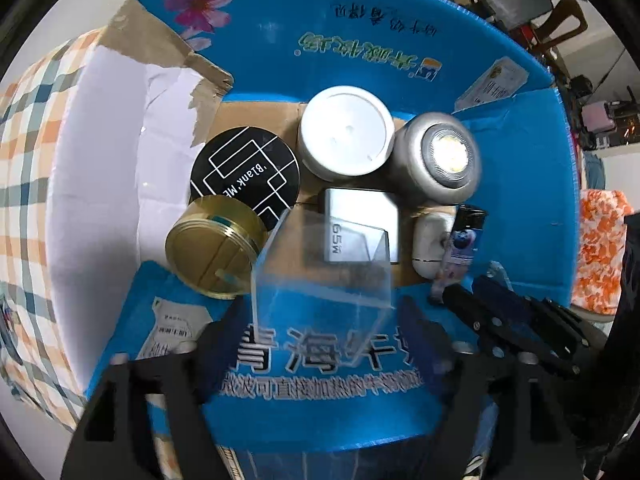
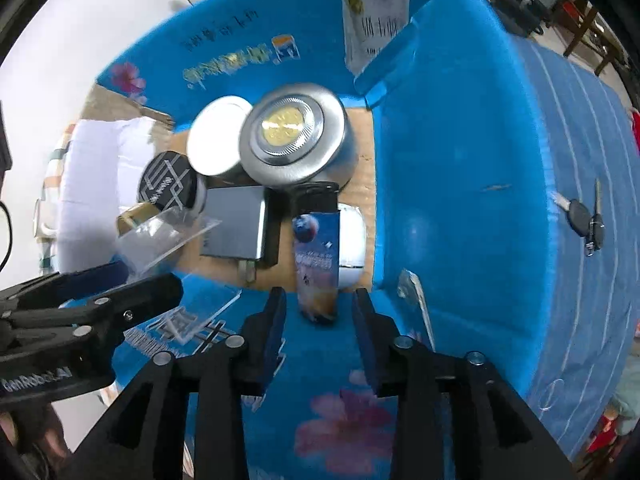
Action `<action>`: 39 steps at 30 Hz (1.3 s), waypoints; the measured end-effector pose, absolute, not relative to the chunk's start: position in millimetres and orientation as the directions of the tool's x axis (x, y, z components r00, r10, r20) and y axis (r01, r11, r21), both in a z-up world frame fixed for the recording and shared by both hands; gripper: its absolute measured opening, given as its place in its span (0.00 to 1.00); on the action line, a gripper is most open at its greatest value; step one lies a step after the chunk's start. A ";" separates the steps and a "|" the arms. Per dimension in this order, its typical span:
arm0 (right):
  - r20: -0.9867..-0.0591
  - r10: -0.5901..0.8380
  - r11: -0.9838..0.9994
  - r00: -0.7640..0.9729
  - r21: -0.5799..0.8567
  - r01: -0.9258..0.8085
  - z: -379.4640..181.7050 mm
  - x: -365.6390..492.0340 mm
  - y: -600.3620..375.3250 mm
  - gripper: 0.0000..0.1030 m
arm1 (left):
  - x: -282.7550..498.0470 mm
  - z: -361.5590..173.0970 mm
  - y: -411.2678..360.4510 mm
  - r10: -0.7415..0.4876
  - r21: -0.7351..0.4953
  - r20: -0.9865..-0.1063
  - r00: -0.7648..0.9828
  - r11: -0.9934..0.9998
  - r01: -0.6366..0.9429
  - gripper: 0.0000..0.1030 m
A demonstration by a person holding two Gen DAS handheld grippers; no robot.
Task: Organize rigid objects
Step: 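Lower the clear box and lighter into the box and open both tools, then raise both tools out of the blue box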
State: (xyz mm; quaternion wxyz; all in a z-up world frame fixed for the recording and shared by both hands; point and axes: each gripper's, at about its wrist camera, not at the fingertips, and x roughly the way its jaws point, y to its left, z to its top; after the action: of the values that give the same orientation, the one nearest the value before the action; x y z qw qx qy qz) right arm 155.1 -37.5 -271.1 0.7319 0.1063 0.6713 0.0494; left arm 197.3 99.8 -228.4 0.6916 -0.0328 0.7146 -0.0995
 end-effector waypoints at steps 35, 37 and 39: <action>-0.920 0.087 0.995 0.383 0.098 0.011 -66.4 69.9 -38.1 0.91 | 122.1 -71.7 94.7 -0.115 -0.084 -0.929 0.351 0.991 0.102 1.00; -0.919 0.086 0.995 0.386 0.101 0.020 -63.5 69.9 -43.5 0.91 | 122.6 -69.1 92.8 -0.123 -0.091 -0.925 0.360 0.990 0.104 1.00; -0.919 0.078 0.993 0.386 0.105 0.048 -64.7 71.0 -55.1 0.91 | 124.0 -68.4 90.9 -0.126 -0.095 -0.924 0.362 0.990 0.102 1.00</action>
State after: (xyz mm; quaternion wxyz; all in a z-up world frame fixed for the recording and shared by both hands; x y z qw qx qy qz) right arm 71.0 -55.1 -64.7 0.8305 0.0568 0.5540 0.0091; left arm 124.0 90.9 -68.4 0.8251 -0.0105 0.5606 -0.0692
